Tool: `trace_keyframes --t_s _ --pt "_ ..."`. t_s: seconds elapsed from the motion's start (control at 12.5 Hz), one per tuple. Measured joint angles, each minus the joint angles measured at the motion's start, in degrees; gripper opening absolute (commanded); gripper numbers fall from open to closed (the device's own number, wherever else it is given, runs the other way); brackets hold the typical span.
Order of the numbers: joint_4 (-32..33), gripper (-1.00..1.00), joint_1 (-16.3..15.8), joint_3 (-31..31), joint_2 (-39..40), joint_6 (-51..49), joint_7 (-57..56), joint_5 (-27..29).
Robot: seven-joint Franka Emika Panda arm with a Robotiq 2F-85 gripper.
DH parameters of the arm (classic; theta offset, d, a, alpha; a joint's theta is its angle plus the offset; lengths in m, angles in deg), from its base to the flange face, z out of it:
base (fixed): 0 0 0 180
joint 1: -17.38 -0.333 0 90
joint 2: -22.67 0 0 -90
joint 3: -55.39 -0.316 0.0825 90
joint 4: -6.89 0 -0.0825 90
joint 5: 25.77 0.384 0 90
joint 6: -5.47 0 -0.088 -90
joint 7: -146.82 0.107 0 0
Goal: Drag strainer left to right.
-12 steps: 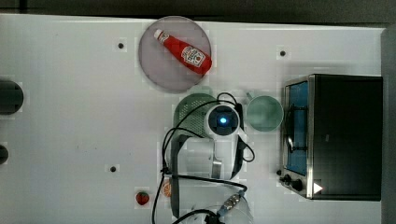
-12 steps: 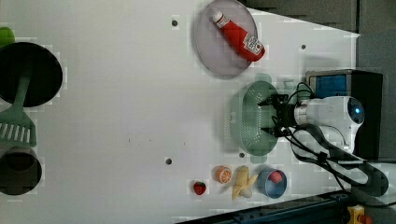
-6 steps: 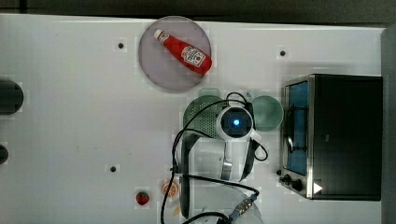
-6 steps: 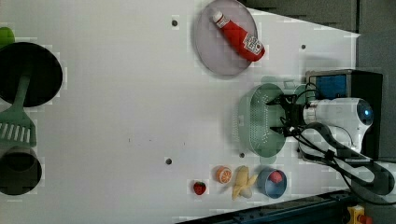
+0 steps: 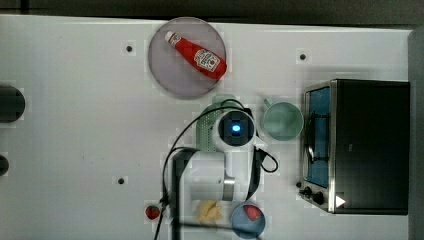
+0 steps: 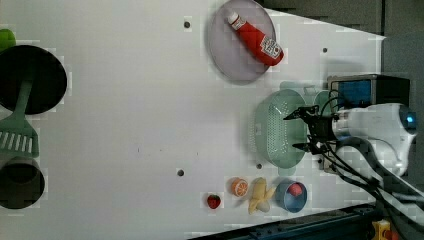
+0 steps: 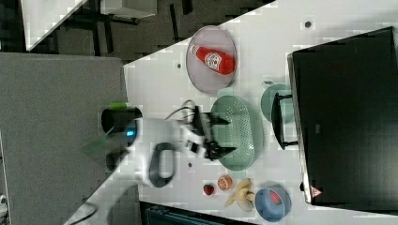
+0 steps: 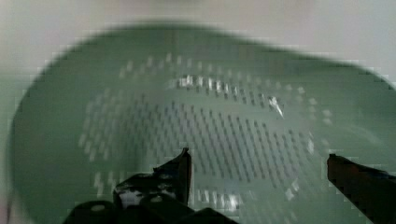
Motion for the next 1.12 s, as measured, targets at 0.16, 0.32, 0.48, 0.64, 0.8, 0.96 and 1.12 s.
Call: trace_keyframes --t_s 0.16,0.32,0.48,0.64,0.8,0.96,1.12 --pt "-1.01 1.0 -0.85 -3.15 -7.68 -3.78 -5.34 0.47" --pt "-2.57 1.0 -2.15 -5.06 -15.03 -5.43 -12.48 1.46" --pt "-2.69 1.0 -2.9 -6.12 -24.42 -9.43 -18.13 0.69" --pt "-3.92 1.0 -3.32 -6.07 -32.73 -19.58 -20.62 0.36" --pt "-6.71 1.0 -2.73 -6.1 -38.01 -30.72 -21.79 2.08" --pt "-9.96 1.0 -2.66 -4.52 -40.8 -38.95 -22.31 0.99" --pt "-12.31 1.0 -2.32 -1.72 -42.2 -41.17 -23.54 1.77"
